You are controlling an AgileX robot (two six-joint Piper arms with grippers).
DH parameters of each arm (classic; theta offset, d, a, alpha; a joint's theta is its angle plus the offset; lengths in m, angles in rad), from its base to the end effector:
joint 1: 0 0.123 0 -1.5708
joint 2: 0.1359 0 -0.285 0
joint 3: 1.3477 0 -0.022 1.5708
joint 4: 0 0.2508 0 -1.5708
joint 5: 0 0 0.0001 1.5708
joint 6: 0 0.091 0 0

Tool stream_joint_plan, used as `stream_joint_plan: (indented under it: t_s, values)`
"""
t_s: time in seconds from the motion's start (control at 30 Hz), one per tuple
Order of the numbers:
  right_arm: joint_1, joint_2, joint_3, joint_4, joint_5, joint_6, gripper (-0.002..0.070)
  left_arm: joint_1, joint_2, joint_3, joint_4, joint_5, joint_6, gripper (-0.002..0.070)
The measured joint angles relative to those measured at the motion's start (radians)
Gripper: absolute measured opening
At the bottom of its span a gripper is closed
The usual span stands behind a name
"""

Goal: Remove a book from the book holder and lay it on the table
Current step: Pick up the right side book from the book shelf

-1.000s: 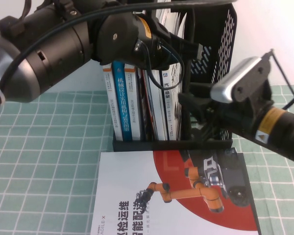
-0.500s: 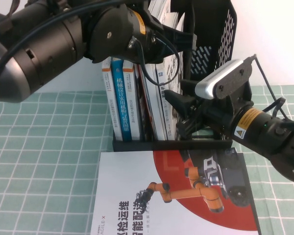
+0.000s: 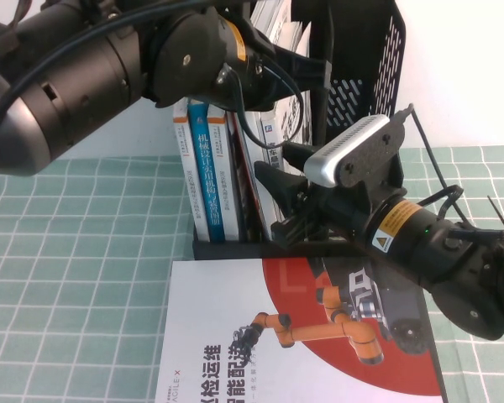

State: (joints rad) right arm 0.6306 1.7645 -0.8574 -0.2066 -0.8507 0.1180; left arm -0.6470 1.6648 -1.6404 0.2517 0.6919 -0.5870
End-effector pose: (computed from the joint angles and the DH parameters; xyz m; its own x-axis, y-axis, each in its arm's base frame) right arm 0.2900 0.2291 0.2260 0.0299 -0.0018 -0.9996 -0.7067 0.7072 -0.0224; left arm 0.3177 -0.2219 0.3864 -0.6121 -0.0097 -0.7907 0.2790 0.9330 -0.2275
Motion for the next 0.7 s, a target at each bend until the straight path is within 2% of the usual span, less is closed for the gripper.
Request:
stream_joint_plan:
  t_s: [0.47,0.7]
  values:
    - [0.013,0.000,0.000,0.217,-0.004,-0.178,0.0346,-0.006,-0.002,-0.002,0.014,0.043,0.000,-0.0003]
    - [0.015,0.003,0.000,0.191,-0.040,-0.199,0.0346,-0.006,-0.002,-0.002,0.014,0.045,0.000,-0.0003]
